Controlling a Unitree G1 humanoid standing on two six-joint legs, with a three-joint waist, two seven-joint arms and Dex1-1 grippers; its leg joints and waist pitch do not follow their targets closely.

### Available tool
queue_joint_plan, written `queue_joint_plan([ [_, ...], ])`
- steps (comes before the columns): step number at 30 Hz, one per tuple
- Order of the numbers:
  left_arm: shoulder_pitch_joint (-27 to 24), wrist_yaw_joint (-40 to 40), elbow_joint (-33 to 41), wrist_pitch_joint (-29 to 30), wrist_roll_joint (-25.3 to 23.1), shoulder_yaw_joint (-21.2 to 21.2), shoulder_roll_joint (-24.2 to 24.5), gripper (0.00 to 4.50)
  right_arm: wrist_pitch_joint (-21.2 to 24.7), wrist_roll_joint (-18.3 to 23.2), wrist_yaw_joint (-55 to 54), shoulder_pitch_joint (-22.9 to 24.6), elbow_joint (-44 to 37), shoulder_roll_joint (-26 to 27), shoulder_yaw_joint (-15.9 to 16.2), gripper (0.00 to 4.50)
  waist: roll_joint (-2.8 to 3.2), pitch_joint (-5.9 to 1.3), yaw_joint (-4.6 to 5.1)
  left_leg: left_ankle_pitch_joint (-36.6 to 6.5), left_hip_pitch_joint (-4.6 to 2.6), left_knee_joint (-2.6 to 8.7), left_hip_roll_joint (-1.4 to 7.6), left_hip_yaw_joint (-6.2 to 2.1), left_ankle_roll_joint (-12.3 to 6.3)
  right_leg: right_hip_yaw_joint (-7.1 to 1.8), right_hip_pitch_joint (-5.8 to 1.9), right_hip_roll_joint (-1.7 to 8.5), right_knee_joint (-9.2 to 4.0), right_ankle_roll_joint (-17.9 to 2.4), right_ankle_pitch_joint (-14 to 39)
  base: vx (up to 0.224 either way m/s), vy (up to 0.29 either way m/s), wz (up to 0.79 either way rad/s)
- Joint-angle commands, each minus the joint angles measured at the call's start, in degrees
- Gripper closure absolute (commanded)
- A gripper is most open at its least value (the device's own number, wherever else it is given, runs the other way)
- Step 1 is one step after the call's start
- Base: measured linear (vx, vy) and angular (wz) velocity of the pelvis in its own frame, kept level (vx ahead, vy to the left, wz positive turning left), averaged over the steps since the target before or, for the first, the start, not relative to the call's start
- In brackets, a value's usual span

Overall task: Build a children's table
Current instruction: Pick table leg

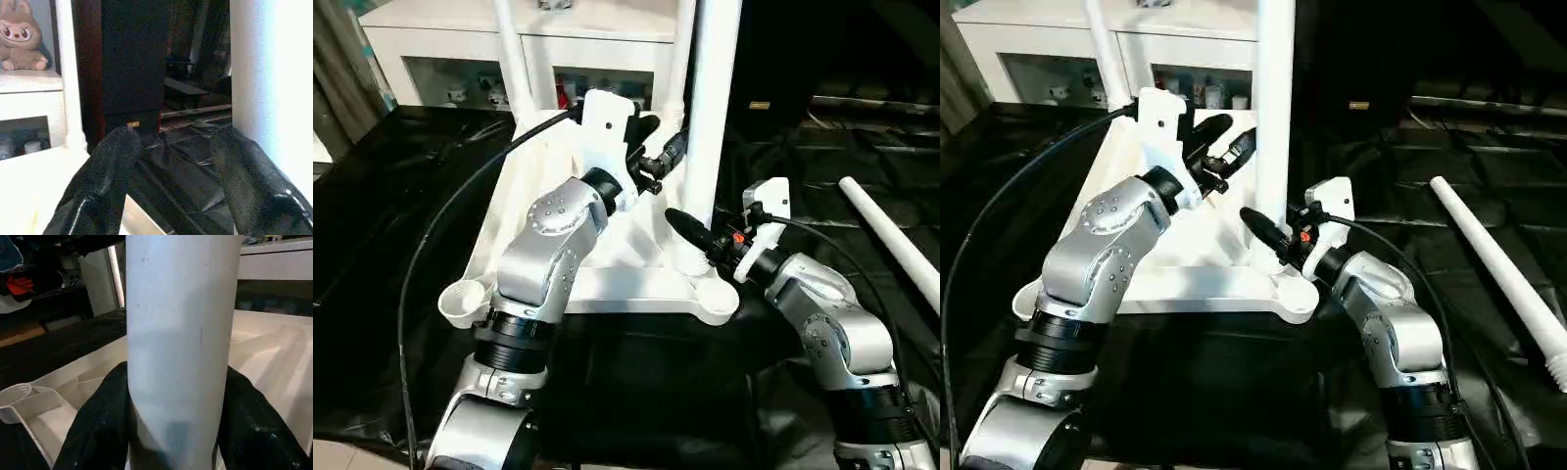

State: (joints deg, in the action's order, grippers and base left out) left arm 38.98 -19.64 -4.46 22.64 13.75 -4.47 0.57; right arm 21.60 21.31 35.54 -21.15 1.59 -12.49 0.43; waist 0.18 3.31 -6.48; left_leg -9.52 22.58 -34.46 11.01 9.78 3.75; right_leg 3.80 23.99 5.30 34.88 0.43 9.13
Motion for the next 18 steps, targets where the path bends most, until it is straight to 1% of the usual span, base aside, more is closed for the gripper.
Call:
queue_joint_plan([
  [1,1.7,-1.4,0.9,-0.5,0.6,-1.5,-0.5,1.66,-0.8,-0.9,1.1,-1.5,1.0,-0.2,1.6,2.62,-1.08,-4.30,-0.21,-11.4,-0.76,3.96,1.37,-0.12,-1.98,-1.89,-3.23,2.51,-4.26,-9.1,15.3,0.000,0.000,0.00],
  [2,1.8,-1.5,0.8,-0.3,0.7,-1.4,-0.7,1.66,-0.8,-0.9,1.2,-1.6,1.2,-0.2,1.8,2.62,-1.24,-4.20,-0.18,-12.2,-0.77,4.03,1.38,-0.09,-1.62,-1.90,-3.16,2.58,-4.55,-8.4,17.4,0.000,0.000,0.00],
  [4,1.9,-1.5,0.6,-0.3,0.5,-1.5,-0.9,1.66,-0.9,-1.0,1.3,-1.7,1.3,-0.1,2.0,2.62,-1.26,-4.17,-0.23,-12.3,-0.72,4.11,1.39,-0.17,-1.33,-1.92,-3.15,2.57,-4.53,-7.8,18.0,0.000,0.000,0.00],
  [6,2.0,-1.7,0.6,-0.3,0.6,-1.6,-1.4,1.66,-1.0,-1.2,1.6,-1.8,1.4,-0.1,2.2,2.62,-1.17,-4.17,-0.28,-12.4,-0.78,4.13,1.43,-0.19,-1.15,-1.94,-3.08,2.59,-4.58,-7.7,18.2,0.000,0.000,0.00],
  [9,1.5,-2.2,1.4,-0.2,1.0,-2.1,-1.6,1.66,-1.0,-1.2,1.9,-2.0,1.5,-0.2,2.3,2.62,-1.23,-4.16,-0.31,-12.8,-0.75,4.23,1.44,-0.26,-0.95,-1.92,-3.10,2.56,-4.58,-7.5,18.4,0.000,0.000,0.00],
  [11,1.1,-2.6,1.9,0.0,1.1,-2.6,-1.8,1.66,-1.2,-1.2,2.0,-2.0,1.8,-0.2,2.4,2.62,-1.29,-4.21,-0.33,-12.5,-0.72,4.21,1.42,-0.26,-0.98,-1.93,-3.14,2.60,-4.56,-7.5,17.9,0.000,0.000,0.00],
  [12,0.9,-2.7,2.1,-0.1,1.1,-2.7,-1.9,1.66,-1.4,-1.2,2.0,-2.1,1.9,-0.2,2.4,2.62,-1.17,-4.22,-0.35,-12.4,-0.71,4.21,1.46,-0.29,-1.00,-1.95,-3.13,2.63,-4.49,-7.7,17.5,0.000,0.000,0.00],
  [14,0.7,-3.0,2.2,-0.2,1.2,-2.9,-2.0,1.66,-1.5,-1.3,2.2,-2.1,2.1,-0.1,2.4,2.62,-1.12,-4.27,-0.35,-12.2,-0.69,4.15,1.45,-0.27,-1.11,-1.95,-3.17,2.61,-4.40,-8.1,16.5,0.000,0.000,0.00],
  [17,0.4,-4.1,2.8,-0.6,1.9,-3.1,-2.3,1.66,-1.8,-1.3,2.3,-2.2,2.3,0.0,2.3,2.62,-1.21,-4.27,-0.33,-11.9,-0.63,4.11,1.39,-0.22,-1.29,-1.95,-3.23,2.60,-4.41,-8.3,16.0,0.000,0.000,0.00],
  [18,0.4,-4.1,2.8,-0.6,1.9,-3.1,-2.3,1.66,-1.8,-1.3,2.3,-2.2,2.3,0.0,2.3,2.62,-0.98,-4.31,-0.39,-11.7,-0.65,4.09,1.40,-0.24,-1.26,-1.97,-3.22,2.61,-4.33,-8.4,15.7,0.000,0.000,0.00],
])
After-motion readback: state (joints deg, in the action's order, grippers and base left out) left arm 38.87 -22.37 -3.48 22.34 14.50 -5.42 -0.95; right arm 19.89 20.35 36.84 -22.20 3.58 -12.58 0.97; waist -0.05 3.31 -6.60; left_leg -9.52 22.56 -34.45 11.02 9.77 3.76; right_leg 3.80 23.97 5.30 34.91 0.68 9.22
